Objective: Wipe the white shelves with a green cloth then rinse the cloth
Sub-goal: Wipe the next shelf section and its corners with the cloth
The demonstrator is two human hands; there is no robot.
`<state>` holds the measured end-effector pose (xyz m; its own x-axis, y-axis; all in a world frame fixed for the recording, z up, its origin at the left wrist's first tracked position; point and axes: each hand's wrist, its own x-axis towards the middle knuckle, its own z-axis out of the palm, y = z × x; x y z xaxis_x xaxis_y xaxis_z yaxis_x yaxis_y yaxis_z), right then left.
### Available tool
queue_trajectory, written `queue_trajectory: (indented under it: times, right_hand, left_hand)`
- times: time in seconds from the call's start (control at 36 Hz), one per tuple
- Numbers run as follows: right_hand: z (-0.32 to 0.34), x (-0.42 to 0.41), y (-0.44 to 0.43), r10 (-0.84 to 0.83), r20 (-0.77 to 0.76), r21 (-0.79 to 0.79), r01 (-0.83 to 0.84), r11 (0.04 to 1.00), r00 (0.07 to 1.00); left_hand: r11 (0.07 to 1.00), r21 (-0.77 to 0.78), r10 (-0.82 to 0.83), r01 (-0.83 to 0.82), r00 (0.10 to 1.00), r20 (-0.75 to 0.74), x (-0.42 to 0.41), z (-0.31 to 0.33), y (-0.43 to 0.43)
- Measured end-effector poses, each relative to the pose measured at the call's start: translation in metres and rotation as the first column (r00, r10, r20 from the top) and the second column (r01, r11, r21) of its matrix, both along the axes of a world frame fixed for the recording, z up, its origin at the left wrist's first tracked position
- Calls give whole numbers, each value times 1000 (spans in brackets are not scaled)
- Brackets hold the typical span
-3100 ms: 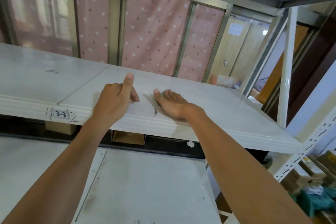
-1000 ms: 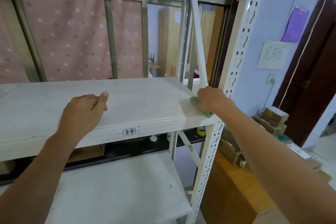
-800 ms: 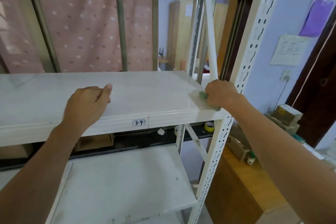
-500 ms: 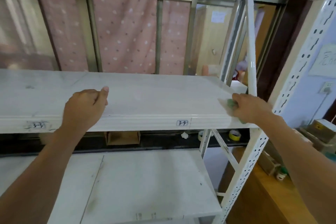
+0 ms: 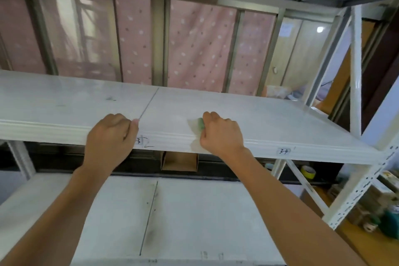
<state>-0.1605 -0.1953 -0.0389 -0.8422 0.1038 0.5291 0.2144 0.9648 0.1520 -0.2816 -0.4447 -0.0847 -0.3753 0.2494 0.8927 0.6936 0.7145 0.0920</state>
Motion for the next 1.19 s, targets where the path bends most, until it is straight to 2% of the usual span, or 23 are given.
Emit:
queue_trajectory:
  times: [0.22, 0.39, 0.47, 0.61, 0.75, 0.86, 0.97, 1.06, 1.19]
  right_hand:
    - [0, -53, -92, 75, 4, -39, -75, 996, 997]
    - [1, -85, -155, 187, -8, -74, -187, 980, 982]
    - [4, -85, -162, 212, -13, -83, -212, 974, 977]
    - [10, -81, -143, 207, -22, -195, -207, 959, 978]
    - [21, -85, -103, 80, -53, -245, -90, 965, 995]
    - [27, -103, -86, 70, -18, -281, -72, 957, 997]
    - [33, -123, -85, 33, 91, -373, 4, 928, 995]
    - [38, -133, -87, -16, 188, -354, 83, 932, 982]
    - [29, -145, -116, 5, 174, -255, 40, 966, 985]
  left_hand:
    - [996, 30, -79, 81, 994, -70, -6, -11, -29]
    - [987, 42, -156, 157, 987, -23, -5, -18, -41]
    - [980, 59, -190, 188, 982, 15, -4, -18, -45]
    - [972, 37, -234, 234, 972, -7, -9, -14, -54]
    - [984, 53, -165, 168, 984, -60, -23, -10, -73]
    - [996, 66, -54, 59, 996, -69, -42, -10, -101]
    - [1000, 29, 8, -7, 1000, -8, -59, -12, -144]
    - [998, 4, 59, -59, 998, 21, -66, -10, -172]
    - [993, -53, 93, -103, 983, -157, -75, -8, -192]
